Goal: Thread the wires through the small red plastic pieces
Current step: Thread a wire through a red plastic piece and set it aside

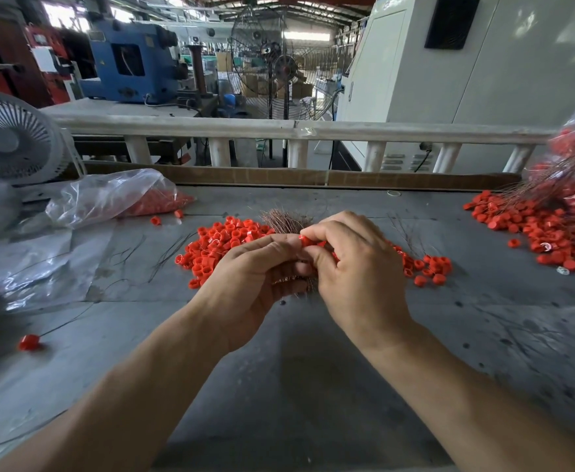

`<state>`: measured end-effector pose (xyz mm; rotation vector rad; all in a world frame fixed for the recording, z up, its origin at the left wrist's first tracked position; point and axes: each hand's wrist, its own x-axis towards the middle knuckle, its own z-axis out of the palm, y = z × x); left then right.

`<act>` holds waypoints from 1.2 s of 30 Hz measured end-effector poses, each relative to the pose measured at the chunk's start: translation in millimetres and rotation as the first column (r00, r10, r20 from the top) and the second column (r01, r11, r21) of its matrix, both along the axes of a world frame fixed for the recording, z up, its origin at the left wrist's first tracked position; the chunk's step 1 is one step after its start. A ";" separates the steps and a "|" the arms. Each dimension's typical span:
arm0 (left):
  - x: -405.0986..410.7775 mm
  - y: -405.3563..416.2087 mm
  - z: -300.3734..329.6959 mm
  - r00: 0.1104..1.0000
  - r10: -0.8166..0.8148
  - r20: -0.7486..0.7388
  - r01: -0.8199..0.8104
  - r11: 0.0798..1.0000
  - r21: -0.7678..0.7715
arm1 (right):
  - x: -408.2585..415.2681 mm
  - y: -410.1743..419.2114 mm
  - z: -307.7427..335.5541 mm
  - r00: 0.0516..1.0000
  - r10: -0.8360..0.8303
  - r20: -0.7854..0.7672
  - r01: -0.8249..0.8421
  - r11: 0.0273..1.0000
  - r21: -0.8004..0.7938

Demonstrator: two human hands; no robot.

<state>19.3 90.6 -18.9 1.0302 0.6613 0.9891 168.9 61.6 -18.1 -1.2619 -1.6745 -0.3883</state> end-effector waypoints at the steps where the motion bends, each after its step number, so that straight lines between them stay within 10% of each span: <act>1: 0.0 0.1 -0.3 1.000 -0.006 0.003 0.006 1.000 0.001 | -0.2 -0.2 0.2 1.000 0.004 0.000 -0.004 1.000 0.000; 26: -0.4 -1.0 4.1 0.989 0.030 -0.142 -0.024 0.999 0.048 | 6.7 -1.4 4.4 0.987 0.131 0.091 -0.132 0.991 0.005; 36: -5.1 1.0 5.7 0.994 0.093 -0.060 -0.087 0.992 0.093 | 5.8 0.5 1.5 0.935 0.334 -0.115 -0.345 0.934 -0.088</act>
